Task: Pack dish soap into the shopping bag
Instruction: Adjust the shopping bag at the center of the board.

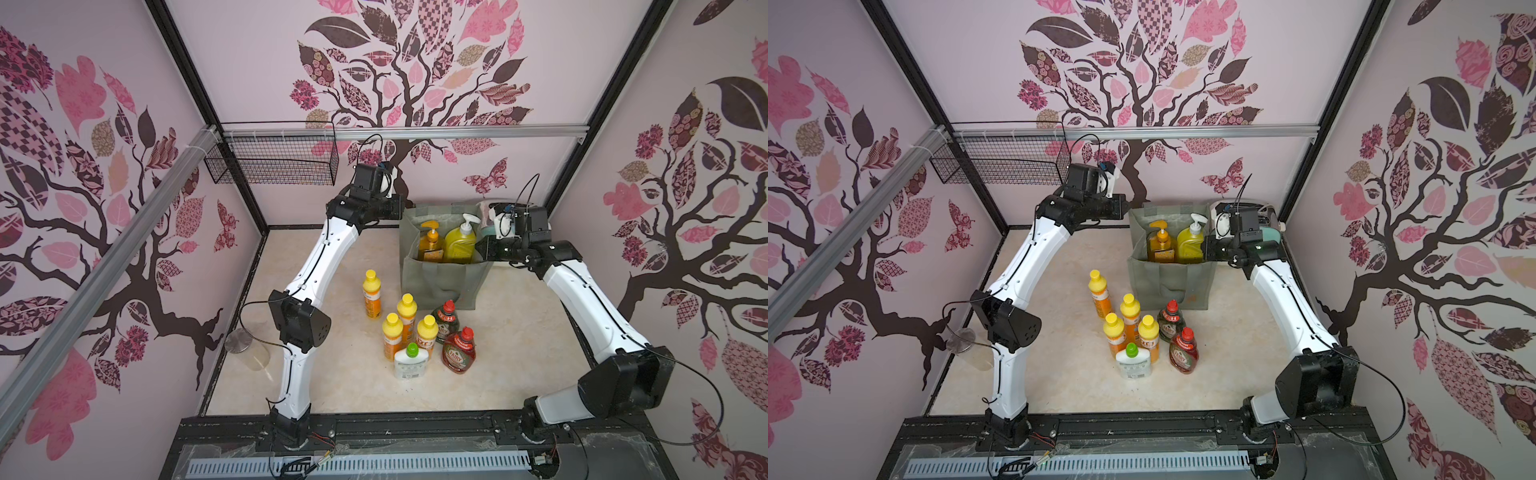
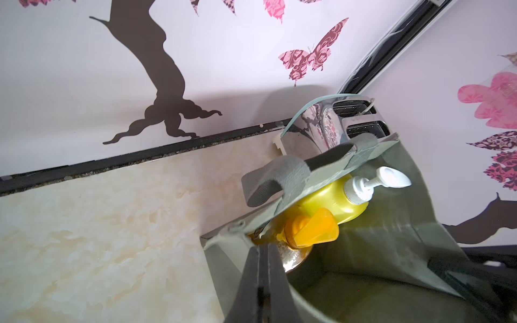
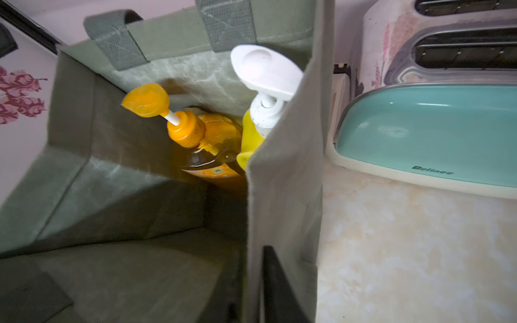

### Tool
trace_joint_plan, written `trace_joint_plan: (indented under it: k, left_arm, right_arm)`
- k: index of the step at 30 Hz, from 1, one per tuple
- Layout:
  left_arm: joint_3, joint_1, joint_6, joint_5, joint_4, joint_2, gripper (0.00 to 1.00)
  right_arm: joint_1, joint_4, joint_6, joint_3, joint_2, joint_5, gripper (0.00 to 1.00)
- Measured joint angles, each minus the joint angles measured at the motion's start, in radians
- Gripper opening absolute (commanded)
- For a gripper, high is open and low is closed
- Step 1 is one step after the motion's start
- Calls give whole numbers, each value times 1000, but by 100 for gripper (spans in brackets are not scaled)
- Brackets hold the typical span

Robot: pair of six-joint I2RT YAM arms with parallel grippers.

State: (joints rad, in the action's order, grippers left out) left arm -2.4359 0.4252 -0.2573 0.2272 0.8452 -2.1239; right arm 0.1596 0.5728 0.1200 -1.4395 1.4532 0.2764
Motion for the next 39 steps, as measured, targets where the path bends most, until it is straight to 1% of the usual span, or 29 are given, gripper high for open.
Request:
trace_joint_plan:
  k: [1, 2, 4, 7, 8, 11, 12, 14, 17, 19, 22, 25, 28, 32, 35, 39]
  left_arm:
    - [0, 0, 0, 5, 0, 0, 3]
    - [6, 0, 0, 9, -2, 0, 9]
    - [57, 0, -5, 13, -12, 18, 27]
    - [179, 0, -13, 6, -10, 76, 42]
    - [220, 0, -14, 3, -5, 102, 45]
    - [370, 0, -24, -16, -2, 222, 59]
    - [439, 1, -35, -26, -10, 286, 62]
    - [567, 3, -42, -44, -25, 414, 67]
    - [766, 14, -63, -71, -63, 630, 72]
    - [881, 22, -72, -91, -78, 765, 74]
    - [1021, 31, -84, -110, -94, 923, 80]
    - [1143, 43, -93, -119, -102, 1038, 83]
    - [1257, 71, -106, -126, -103, 1120, 83]
    - [1353, 103, -117, -134, -101, 1164, 84]
    - [1402, 121, -127, -140, -103, 1188, 84]
    - [1477, 126, -149, -152, -117, 1248, 84]
  right_arm:
    - [0, -8, 3, 6, -5, 11, 50]
    - [1, -15, 7, 14, -14, 19, 52]
    - [2, -22, 12, 33, -39, 29, 55]
    - [2, -24, 15, 52, -89, 32, 57]
    - [2, -25, 15, 57, -110, 35, 58]
    - [2, -36, 22, 79, -193, 56, 62]
    - [4, -47, 27, 94, -230, 69, 64]
    - [16, -65, 42, 130, -301, 101, 66]
    - [64, -79, 63, 175, -387, 153, 67]
    - [120, -78, 72, 195, -418, 180, 67]
    - [208, -75, 87, 228, -442, 208, 67]
    - [283, -72, 97, 284, -470, 220, 68]
    - [338, -51, 103, 330, -487, 222, 72]
    - [400, 4, 100, 351, -488, 190, 78]
    - [454, 53, 89, 345, -478, 143, 84]
    - [539, 115, 75, 325, -447, 58, 86]
